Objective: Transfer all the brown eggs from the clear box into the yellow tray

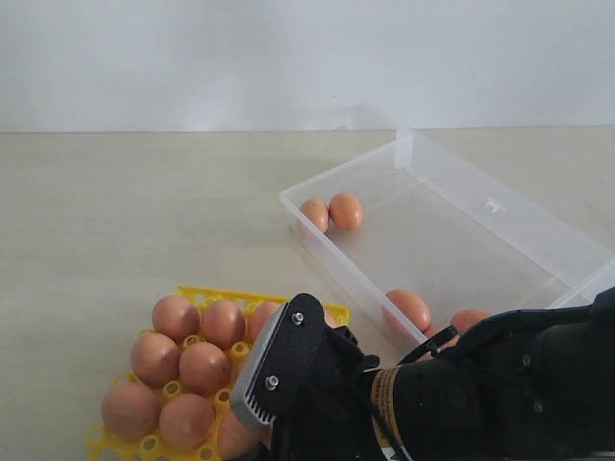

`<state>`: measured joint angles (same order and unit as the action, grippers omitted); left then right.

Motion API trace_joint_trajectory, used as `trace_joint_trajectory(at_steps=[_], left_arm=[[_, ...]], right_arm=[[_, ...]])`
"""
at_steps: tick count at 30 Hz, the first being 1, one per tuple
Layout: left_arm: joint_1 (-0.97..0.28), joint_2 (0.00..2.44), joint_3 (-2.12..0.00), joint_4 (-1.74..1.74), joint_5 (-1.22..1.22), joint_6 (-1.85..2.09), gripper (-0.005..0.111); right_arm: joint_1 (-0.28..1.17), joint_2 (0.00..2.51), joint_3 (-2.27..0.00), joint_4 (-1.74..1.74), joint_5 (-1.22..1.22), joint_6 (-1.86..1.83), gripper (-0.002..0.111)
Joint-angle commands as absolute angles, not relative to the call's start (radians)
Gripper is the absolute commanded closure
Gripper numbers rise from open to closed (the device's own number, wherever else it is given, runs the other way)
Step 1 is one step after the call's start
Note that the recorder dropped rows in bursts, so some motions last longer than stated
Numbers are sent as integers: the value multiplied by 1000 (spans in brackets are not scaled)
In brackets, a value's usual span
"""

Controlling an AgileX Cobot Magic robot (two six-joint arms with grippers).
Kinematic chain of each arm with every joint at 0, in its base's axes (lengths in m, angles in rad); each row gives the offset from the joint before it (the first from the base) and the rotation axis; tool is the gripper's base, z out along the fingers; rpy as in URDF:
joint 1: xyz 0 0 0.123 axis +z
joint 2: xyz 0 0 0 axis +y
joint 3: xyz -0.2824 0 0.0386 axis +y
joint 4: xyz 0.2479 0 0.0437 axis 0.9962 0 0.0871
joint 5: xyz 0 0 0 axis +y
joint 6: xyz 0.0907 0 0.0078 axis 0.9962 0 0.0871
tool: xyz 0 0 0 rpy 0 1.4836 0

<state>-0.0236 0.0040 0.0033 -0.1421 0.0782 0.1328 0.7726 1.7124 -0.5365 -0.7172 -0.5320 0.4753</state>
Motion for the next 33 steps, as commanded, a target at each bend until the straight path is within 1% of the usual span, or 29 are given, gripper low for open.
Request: trace_joint_trajectory(at_steps=[1, 6, 15, 16, 17, 20, 21, 33], left_arm=[[-22, 0, 0, -146, 71, 126, 103], [-22, 0, 0, -146, 71, 126, 103], [-22, 0, 0, -146, 76, 126, 103], [-22, 0, 0, -146, 76, 126, 103], [-22, 0, 0, -146, 76, 126, 103], [-22, 0, 0, -146, 76, 126, 103], [-22, 0, 0, -146, 76, 126, 103], [-22, 0, 0, -146, 76, 126, 103]], right_arm=[[789, 1709, -540, -716, -542, 475, 61], [789, 1709, -540, -685, -510, 478, 61], [789, 1709, -540, -685, -521, 476, 61], [789, 1709, -540, -687, -530, 476, 60], [789, 1709, -540, -689, -537, 476, 57], [789, 1709, -540, -685, -558, 476, 44], [789, 1709, -540, -685, -558, 476, 42], [789, 1707, -551, -662, -574, 477, 42]])
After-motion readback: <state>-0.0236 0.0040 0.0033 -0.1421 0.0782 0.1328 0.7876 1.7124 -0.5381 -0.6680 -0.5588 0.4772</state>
